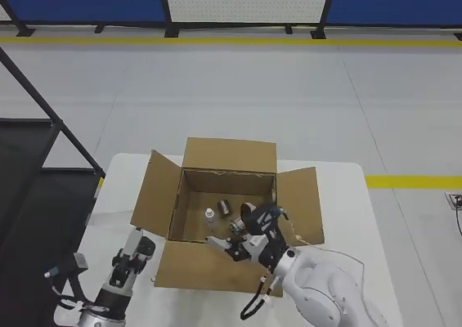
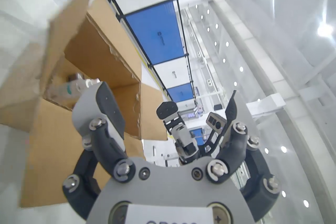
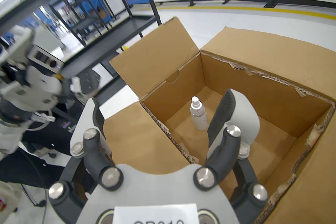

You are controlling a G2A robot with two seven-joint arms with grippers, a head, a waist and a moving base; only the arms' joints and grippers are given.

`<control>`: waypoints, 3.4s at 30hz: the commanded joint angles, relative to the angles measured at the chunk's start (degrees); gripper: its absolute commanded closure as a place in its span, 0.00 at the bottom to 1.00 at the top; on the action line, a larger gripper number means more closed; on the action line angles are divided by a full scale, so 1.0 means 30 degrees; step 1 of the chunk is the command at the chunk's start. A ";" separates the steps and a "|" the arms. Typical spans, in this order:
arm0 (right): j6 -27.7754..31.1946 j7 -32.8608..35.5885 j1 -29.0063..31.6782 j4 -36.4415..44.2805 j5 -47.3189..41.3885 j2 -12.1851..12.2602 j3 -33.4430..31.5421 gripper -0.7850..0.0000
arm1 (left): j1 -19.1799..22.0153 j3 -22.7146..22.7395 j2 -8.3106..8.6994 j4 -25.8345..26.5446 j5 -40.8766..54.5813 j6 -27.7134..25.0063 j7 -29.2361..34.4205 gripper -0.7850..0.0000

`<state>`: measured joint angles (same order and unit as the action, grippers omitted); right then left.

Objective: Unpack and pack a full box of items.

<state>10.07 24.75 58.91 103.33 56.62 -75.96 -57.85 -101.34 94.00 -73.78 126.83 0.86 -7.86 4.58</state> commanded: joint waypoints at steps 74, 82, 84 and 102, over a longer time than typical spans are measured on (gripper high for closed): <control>-0.5746 0.4266 -0.0640 0.1877 0.8514 -0.2366 0.0463 1.00 | -0.3280 0.6685 -0.0194 -0.0816 0.6751 -0.2446 -0.1012 0.00; -0.7815 0.4179 -0.0194 0.2830 1.0077 -0.2291 -0.1633 1.00 | -0.3280 0.6685 -0.0194 -0.0816 0.6751 -0.2446 -0.1012 0.00; -0.8745 0.4310 0.0291 0.3560 1.1043 -0.2184 -0.2885 1.00 | -0.3280 0.6685 -0.0194 -0.0816 0.6751 -0.2446 -0.1012 0.00; -0.8156 0.7213 0.1899 -0.0269 1.1241 -0.1587 -1.1133 1.00 | -0.3280 0.6685 -0.0194 -0.0816 0.6751 -0.2446 -0.1012 0.00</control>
<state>-15.13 46.50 64.70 104.18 91.38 -80.80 -90.29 -111.18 114.05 -74.36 124.38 21.11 -15.19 1.54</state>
